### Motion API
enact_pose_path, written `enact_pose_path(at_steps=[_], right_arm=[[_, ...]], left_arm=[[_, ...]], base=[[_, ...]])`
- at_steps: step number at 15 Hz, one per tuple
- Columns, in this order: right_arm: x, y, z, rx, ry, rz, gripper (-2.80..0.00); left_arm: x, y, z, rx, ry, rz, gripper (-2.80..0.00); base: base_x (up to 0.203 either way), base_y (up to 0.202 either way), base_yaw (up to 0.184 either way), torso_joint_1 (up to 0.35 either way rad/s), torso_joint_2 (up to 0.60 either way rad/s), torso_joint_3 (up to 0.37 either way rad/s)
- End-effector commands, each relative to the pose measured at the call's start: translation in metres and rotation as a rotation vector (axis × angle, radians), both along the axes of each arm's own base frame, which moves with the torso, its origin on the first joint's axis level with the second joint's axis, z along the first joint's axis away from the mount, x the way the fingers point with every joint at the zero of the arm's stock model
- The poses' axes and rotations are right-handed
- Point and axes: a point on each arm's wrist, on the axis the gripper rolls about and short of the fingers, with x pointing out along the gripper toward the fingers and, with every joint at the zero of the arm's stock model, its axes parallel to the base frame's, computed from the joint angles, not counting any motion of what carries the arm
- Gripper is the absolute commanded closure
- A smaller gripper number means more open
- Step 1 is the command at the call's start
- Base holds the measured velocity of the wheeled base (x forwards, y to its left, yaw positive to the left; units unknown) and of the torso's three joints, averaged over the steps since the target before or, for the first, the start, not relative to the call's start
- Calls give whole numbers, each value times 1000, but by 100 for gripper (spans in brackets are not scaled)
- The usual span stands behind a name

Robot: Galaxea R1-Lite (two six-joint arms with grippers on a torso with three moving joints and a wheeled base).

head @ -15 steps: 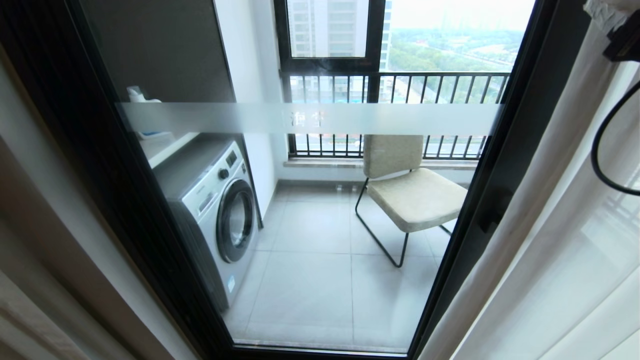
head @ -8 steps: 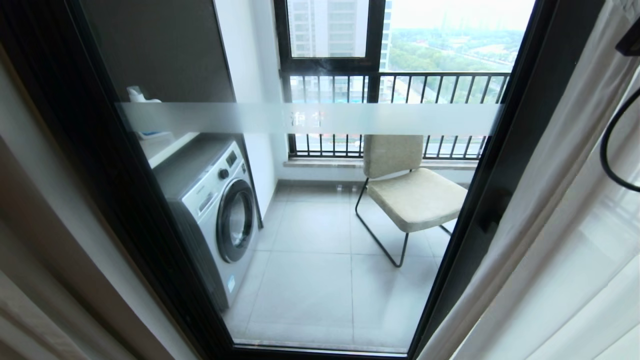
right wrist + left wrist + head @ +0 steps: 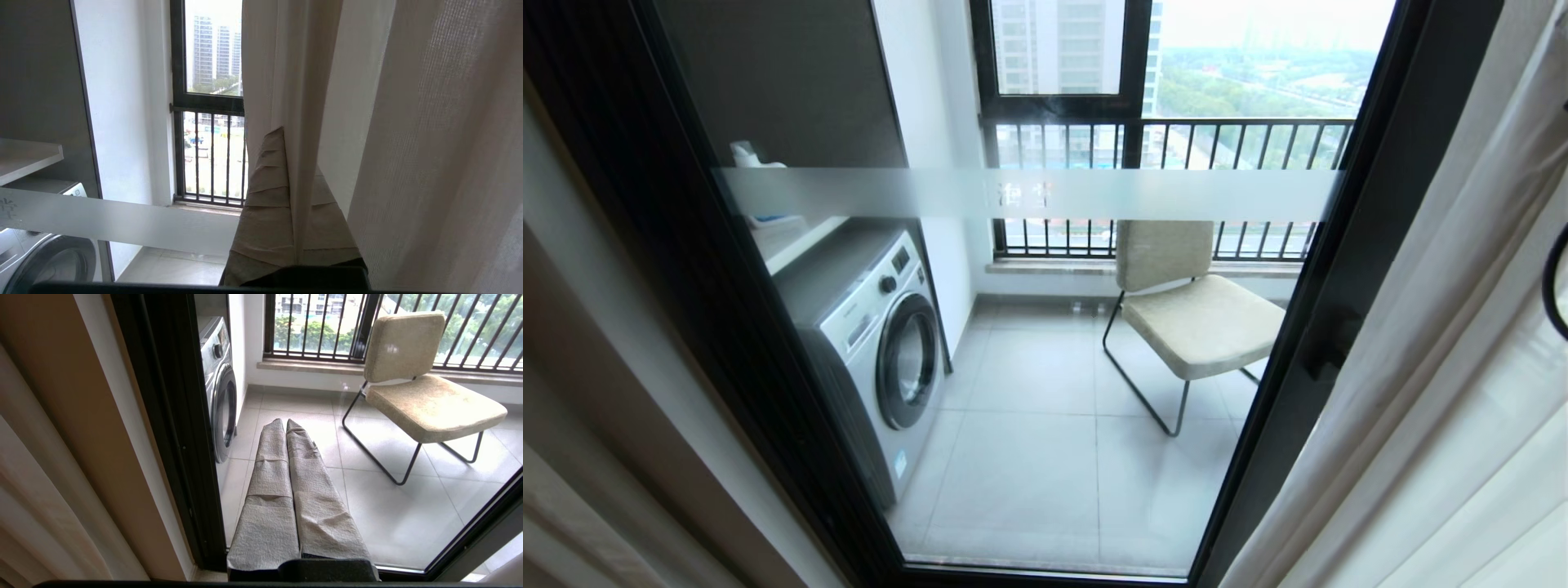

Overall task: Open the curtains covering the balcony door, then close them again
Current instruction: Pull the inner curtains open on both sides

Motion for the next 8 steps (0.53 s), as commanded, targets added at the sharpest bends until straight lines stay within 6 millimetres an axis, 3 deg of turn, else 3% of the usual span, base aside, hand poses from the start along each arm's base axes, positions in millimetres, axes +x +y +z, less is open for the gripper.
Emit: enact_pose_path(at_steps=[1, 8], right_arm=[[-7, 0, -1, -4, -2, -1, 0], [-4, 0, -1, -4, -7, 1, 0]], left_arm=[[0, 0, 0, 0, -1, 1, 0], [0, 0, 0, 0, -1, 1, 0]], base=[[0, 0, 0, 0, 0, 0], [0, 0, 0, 0, 0, 0]])
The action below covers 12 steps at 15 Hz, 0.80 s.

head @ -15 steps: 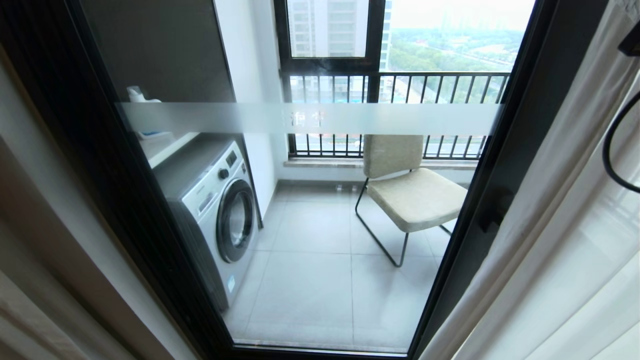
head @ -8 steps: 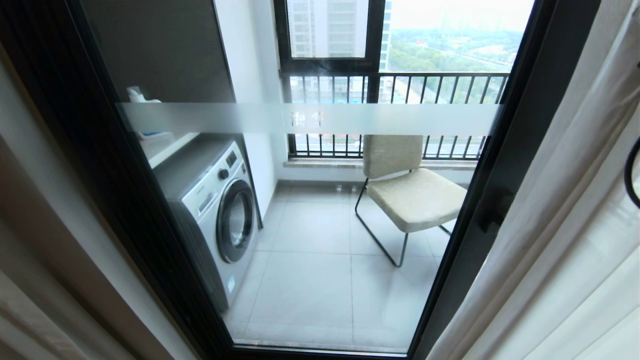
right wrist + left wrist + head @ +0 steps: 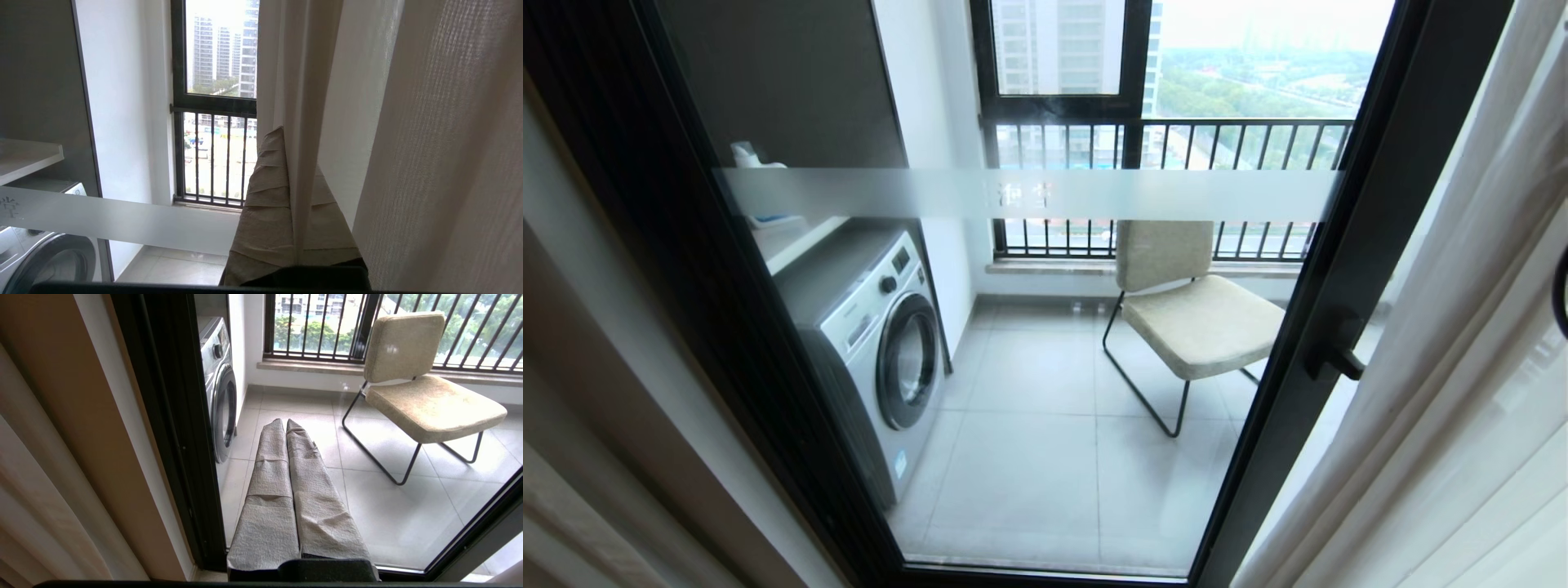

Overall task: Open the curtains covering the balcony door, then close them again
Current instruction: Pull the inner curtains open on both sides

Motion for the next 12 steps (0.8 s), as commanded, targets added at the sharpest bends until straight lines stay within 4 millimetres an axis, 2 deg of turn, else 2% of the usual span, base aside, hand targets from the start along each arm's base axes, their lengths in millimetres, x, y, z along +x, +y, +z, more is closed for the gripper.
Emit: enact_pose_path(at_steps=[1, 12], right_arm=[[5, 0, -1, 1, 2, 2, 0], [9, 0, -2, 4, 7, 3, 0]], left_arm=[[0, 0, 0, 0, -2, 1, 0], [0, 0, 0, 0, -1, 1, 0]], base=[[0, 0, 0, 0, 0, 0], [0, 0, 0, 0, 0, 0]])
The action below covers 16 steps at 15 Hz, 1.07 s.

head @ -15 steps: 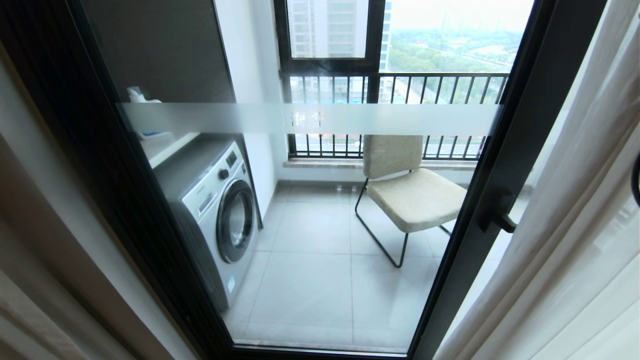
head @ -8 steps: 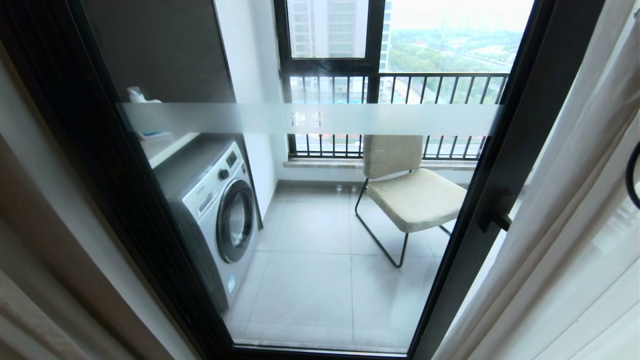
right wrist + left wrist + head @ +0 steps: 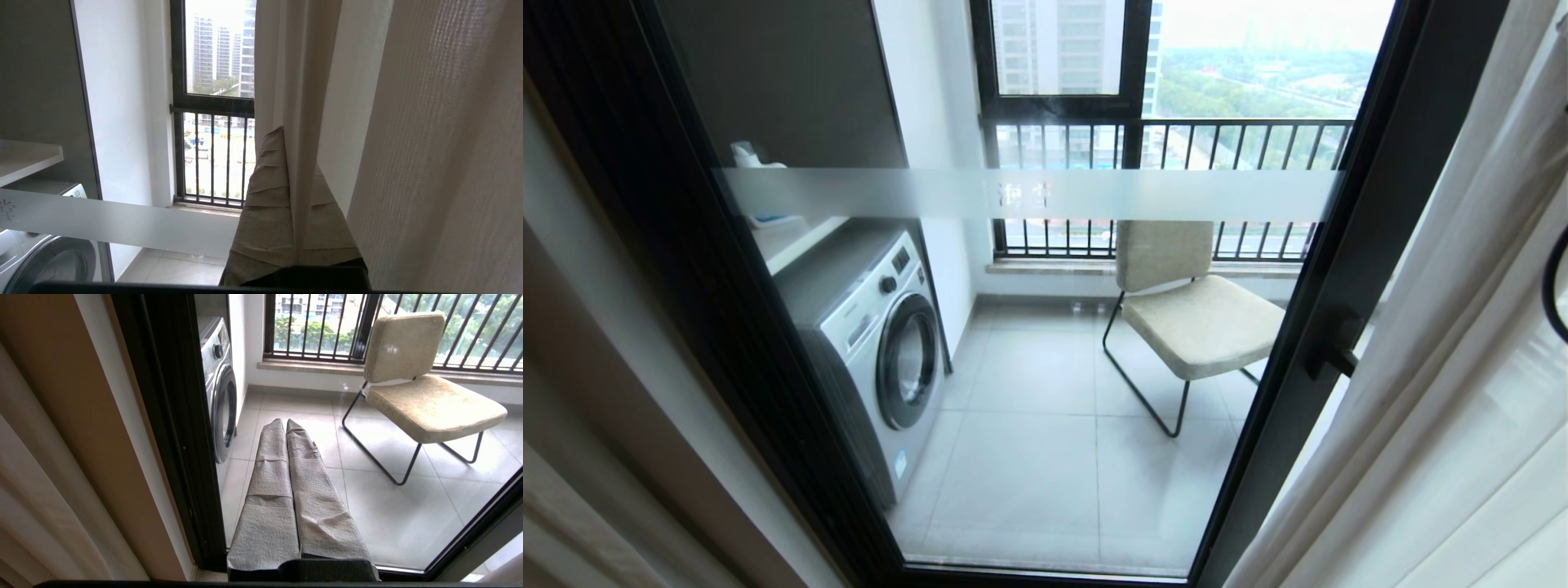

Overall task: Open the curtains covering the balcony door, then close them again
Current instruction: Pull the inner curtains open on both sides

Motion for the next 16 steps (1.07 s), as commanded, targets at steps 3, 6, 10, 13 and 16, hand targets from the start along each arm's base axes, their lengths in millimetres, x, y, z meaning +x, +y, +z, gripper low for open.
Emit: enact_pose_path(at_steps=[3, 6, 10, 13, 16], right_arm=[[0, 0, -1, -1, 1, 1, 0], [0, 0, -1, -1, 1, 1, 0], [0, 0, -1, 0, 3, -2, 0], [1, 0, -2, -1, 5, -3, 0], [2, 0, -3, -1, 8, -1, 0]], left_arm=[[0, 0, 0, 0, -1, 1, 0], [0, 0, 0, 0, -1, 1, 0], [0, 0, 0, -2, -1, -1, 0], [0, 0, 0, -2, -1, -1, 0], [0, 0, 0, -2, -1, -1, 0]], base=[[0, 0, 0, 0, 0, 0], [0, 0, 0, 0, 0, 0], [0, 0, 0, 0, 0, 0], [0, 0, 0, 0, 0, 0], [0, 0, 0, 0, 0, 0]])
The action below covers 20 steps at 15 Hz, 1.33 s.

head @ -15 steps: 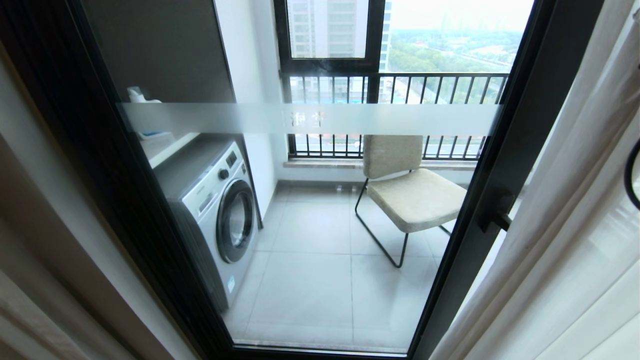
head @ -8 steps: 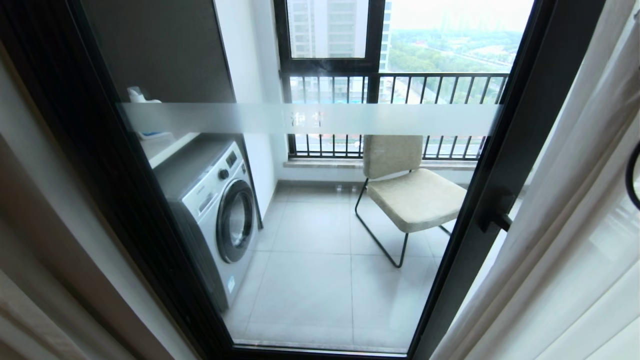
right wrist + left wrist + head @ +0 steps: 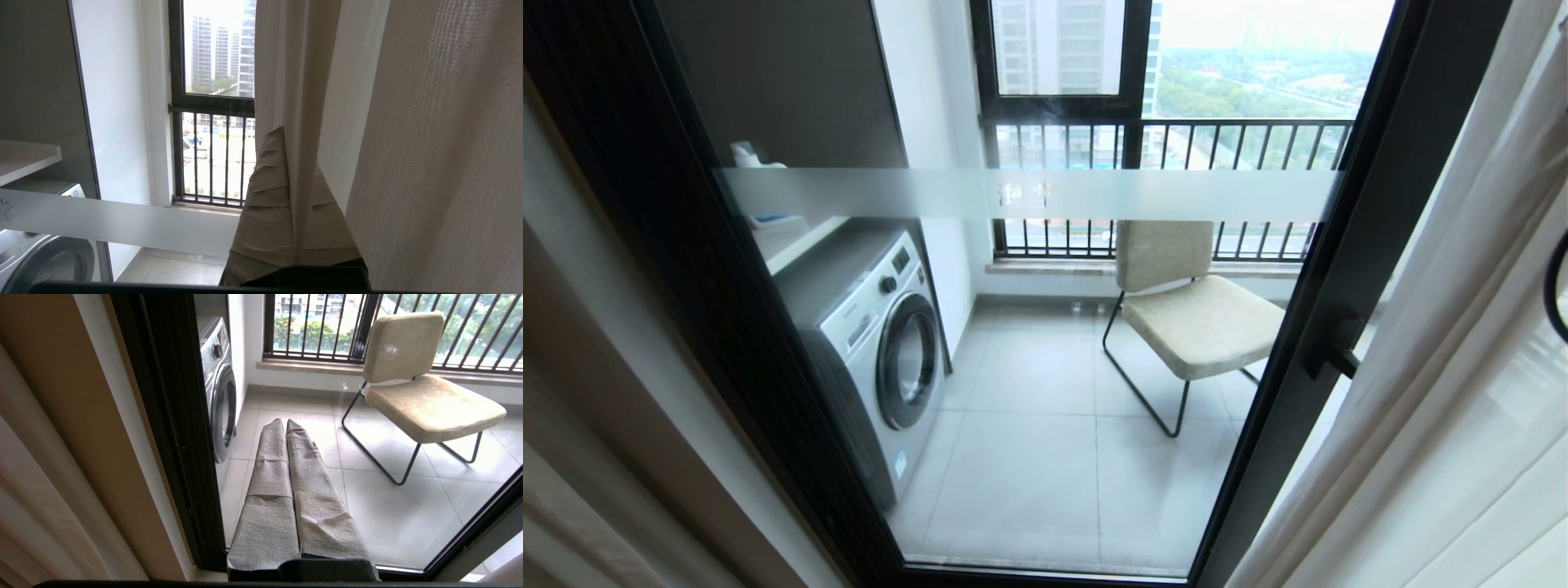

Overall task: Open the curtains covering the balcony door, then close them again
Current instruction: Pull the inner curtains open on both sides

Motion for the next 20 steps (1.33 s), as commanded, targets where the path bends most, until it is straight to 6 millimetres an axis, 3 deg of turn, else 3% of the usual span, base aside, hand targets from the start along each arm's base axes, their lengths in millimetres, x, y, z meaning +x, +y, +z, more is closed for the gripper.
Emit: enact_pose_path(at_steps=[1, 10, 20], right_arm=[[2, 0, -1, -1, 1, 1, 0], [6, -5, -3, -1, 10, -20, 0], [-2, -31, -2, -3, 4, -135, 0]], left_arm=[[0, 0, 0, -1, -1, 1, 0], [0, 0, 0, -8, -1, 2, 0], [0, 0, 0, -10, -2, 2, 0]], base=[[0, 0, 0, 0, 0, 0], [0, -11, 0, 0, 0, 0], [0, -189, 4, 2, 0, 3]])
